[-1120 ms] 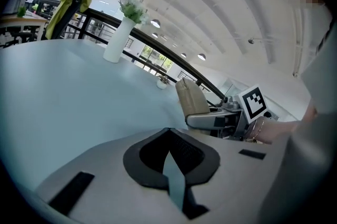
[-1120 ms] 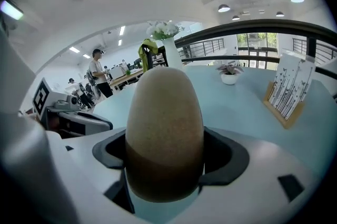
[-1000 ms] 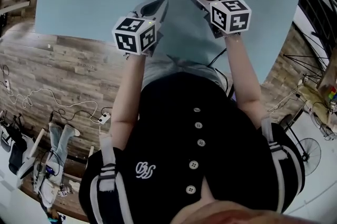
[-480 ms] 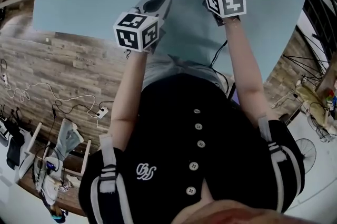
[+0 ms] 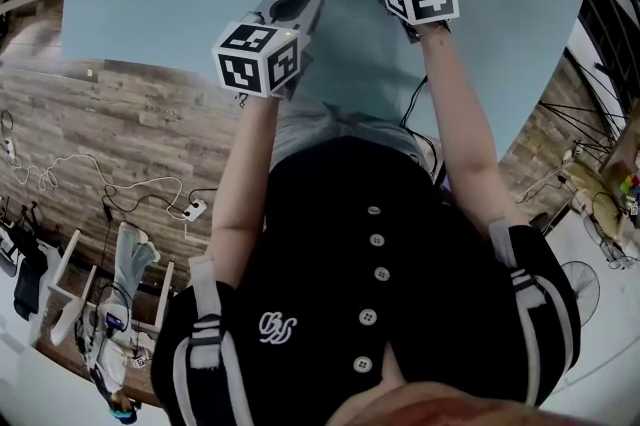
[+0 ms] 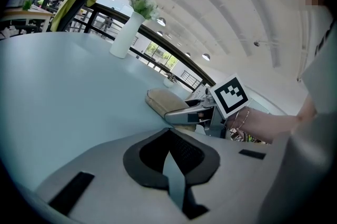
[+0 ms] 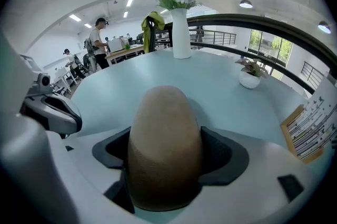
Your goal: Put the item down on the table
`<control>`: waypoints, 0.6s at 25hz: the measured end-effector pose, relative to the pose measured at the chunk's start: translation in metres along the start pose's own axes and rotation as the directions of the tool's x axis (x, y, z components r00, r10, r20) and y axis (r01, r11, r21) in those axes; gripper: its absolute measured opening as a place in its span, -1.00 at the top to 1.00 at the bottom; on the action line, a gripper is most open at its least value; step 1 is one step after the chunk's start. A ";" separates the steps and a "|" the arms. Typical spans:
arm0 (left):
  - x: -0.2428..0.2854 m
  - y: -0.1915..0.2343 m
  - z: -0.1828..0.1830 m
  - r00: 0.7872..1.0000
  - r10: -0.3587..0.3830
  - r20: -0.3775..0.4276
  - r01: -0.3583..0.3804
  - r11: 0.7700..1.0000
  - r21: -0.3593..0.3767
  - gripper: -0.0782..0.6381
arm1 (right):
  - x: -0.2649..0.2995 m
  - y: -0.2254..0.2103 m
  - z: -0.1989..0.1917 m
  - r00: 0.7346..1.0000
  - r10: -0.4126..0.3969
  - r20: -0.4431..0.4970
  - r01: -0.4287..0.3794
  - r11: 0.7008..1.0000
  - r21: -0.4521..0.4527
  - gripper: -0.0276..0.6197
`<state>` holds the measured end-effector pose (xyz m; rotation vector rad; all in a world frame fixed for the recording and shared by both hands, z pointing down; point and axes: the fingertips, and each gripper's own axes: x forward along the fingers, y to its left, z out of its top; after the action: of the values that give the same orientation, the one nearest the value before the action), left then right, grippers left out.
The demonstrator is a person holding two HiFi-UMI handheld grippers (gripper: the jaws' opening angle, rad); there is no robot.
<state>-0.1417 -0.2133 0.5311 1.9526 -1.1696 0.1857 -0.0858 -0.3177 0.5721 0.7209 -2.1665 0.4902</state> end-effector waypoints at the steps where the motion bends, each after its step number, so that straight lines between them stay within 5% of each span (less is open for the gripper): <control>1: 0.000 0.000 0.000 1.000 -0.001 0.001 0.001 1.000 0.001 0.76 | 0.000 0.000 0.000 1.000 -0.002 0.002 0.002 1.000 -0.005 -0.32; 15: -0.007 -0.017 0.015 0.999 -0.040 0.025 0.039 0.999 0.028 0.76 | -0.020 0.004 0.016 0.996 -0.001 0.093 -0.001 1.000 0.022 -0.38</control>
<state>-0.1367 -0.2155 0.5082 2.0056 -1.1500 0.1569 -0.0862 -0.3170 0.5464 0.7695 -2.2506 0.4893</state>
